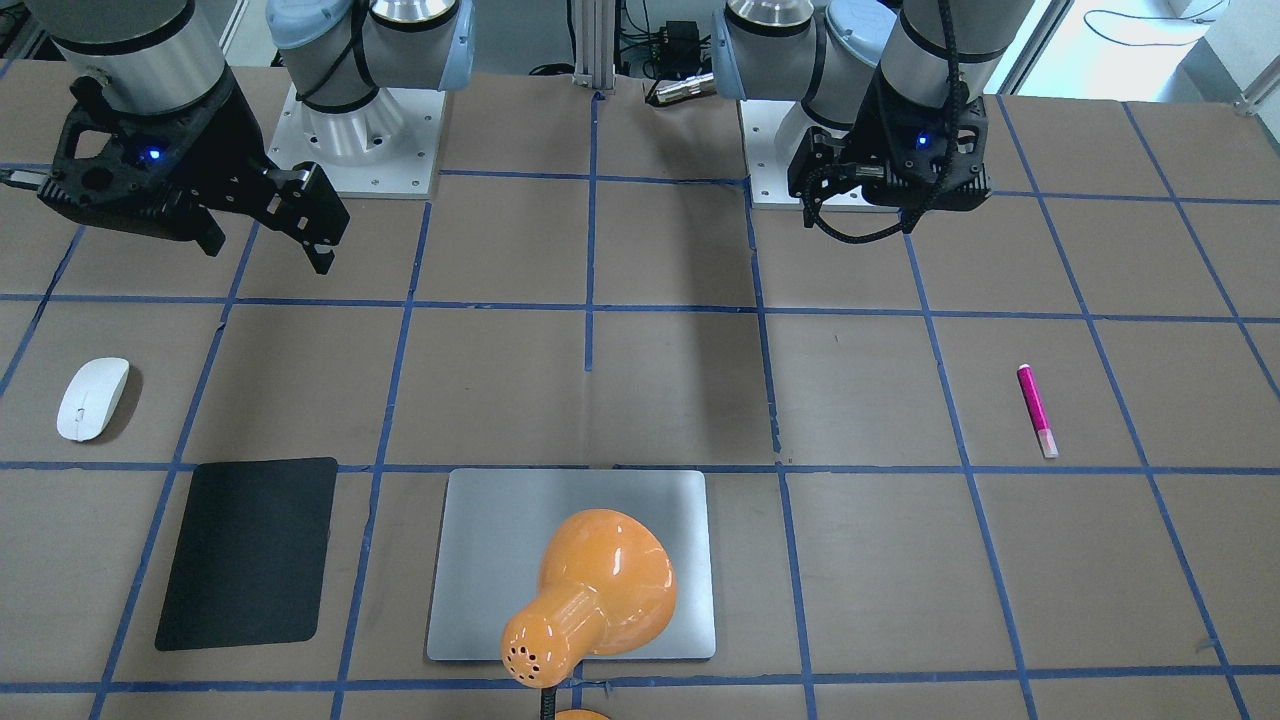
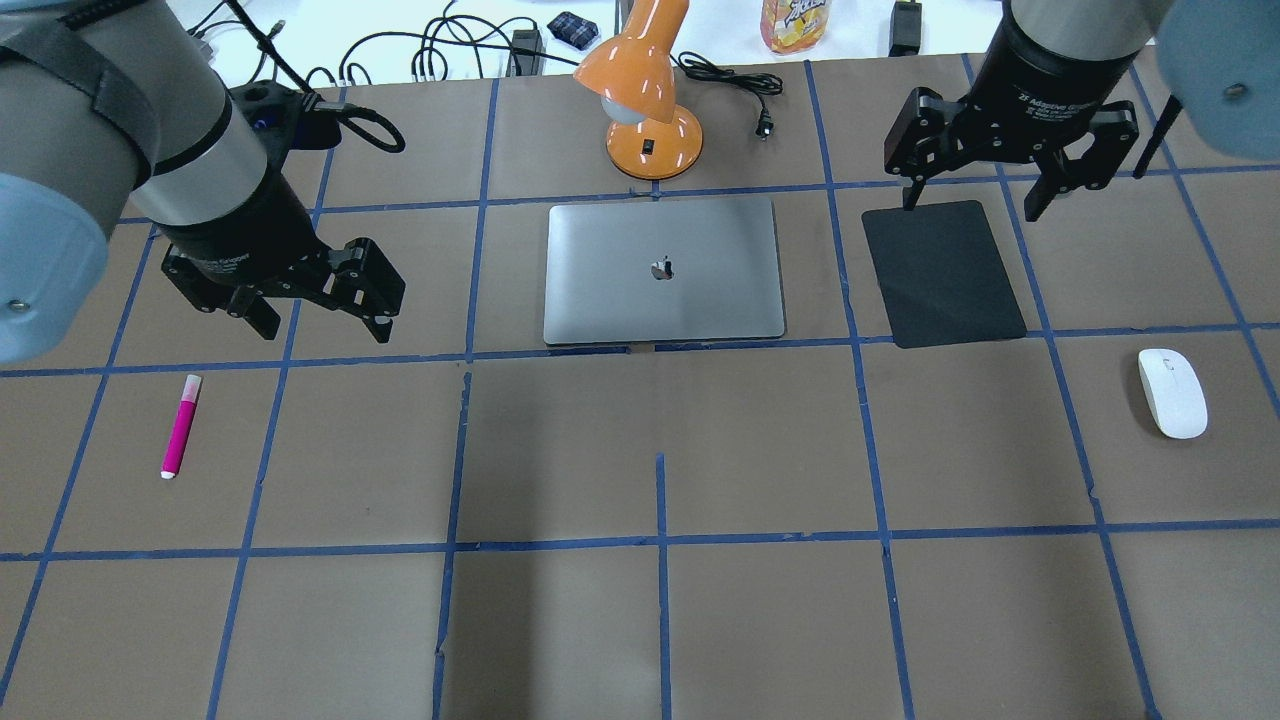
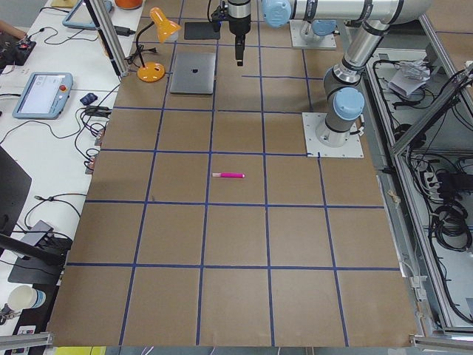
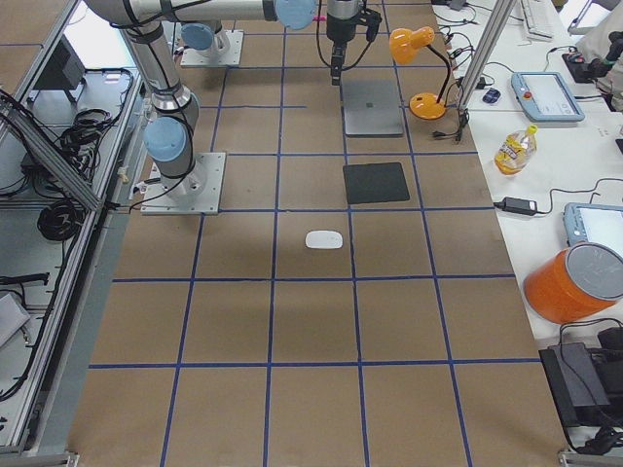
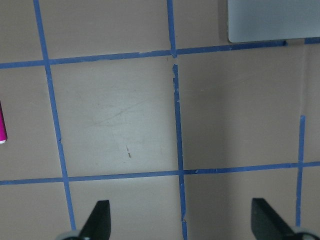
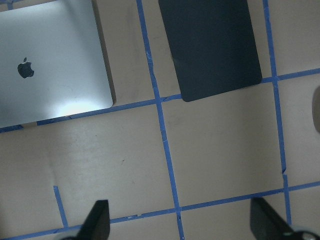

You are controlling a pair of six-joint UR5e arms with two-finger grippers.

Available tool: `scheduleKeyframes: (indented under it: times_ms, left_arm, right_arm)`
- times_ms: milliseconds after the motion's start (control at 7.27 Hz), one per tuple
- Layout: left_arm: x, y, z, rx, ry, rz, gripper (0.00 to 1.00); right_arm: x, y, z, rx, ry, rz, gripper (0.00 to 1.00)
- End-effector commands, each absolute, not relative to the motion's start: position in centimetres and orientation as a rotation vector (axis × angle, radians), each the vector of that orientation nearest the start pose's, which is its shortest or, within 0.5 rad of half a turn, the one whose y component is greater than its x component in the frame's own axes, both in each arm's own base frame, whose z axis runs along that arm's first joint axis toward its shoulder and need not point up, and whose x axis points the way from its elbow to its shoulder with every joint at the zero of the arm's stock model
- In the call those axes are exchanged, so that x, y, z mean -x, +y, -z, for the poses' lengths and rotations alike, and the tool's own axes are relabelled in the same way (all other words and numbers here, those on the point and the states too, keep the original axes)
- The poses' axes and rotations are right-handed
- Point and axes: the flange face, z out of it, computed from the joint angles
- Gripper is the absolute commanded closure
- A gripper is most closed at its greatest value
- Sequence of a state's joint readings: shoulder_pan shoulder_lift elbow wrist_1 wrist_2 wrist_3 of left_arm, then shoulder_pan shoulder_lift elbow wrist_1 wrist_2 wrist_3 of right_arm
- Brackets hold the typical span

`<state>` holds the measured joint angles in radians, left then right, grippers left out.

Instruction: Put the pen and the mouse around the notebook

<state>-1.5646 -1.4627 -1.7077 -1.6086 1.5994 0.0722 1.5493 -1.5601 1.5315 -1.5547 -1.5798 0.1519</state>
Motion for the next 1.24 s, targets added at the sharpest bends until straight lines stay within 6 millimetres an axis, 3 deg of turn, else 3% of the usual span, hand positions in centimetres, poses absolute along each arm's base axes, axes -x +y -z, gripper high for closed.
scheduleKeyframes:
  times_ms: [0,413,550,826,1101]
  left_arm:
    - [12.8,-43.6,-46.0,-0.109,3.111,-0.128,0.00]
    - [12.8,-43.2,-46.4,-0.111,3.113,-0.086,0.00]
    - [12.8,-43.3,-46.2,-0.109,3.116,-0.090,0.00]
    - [12.8,-44.0,-45.0,-0.107,3.118,-0.116,0.00]
    - [12.9,-43.3,-44.4,-0.116,3.121,-0.111,0.00]
  right_arm:
    - [-12.0,-50.1,-50.1,-0.278,3.142,0.021,0.00]
    - [-10.5,-51.2,-50.1,-0.267,3.148,0.018,0.00]
    - [-8.2,-52.1,-50.5,-0.290,3.147,-0.014,0.00]
    - [1.0,-52.9,-50.2,-0.243,3.142,-0.079,0.00]
    - [8.0,-53.7,-47.7,-0.239,3.138,-0.149,0.00]
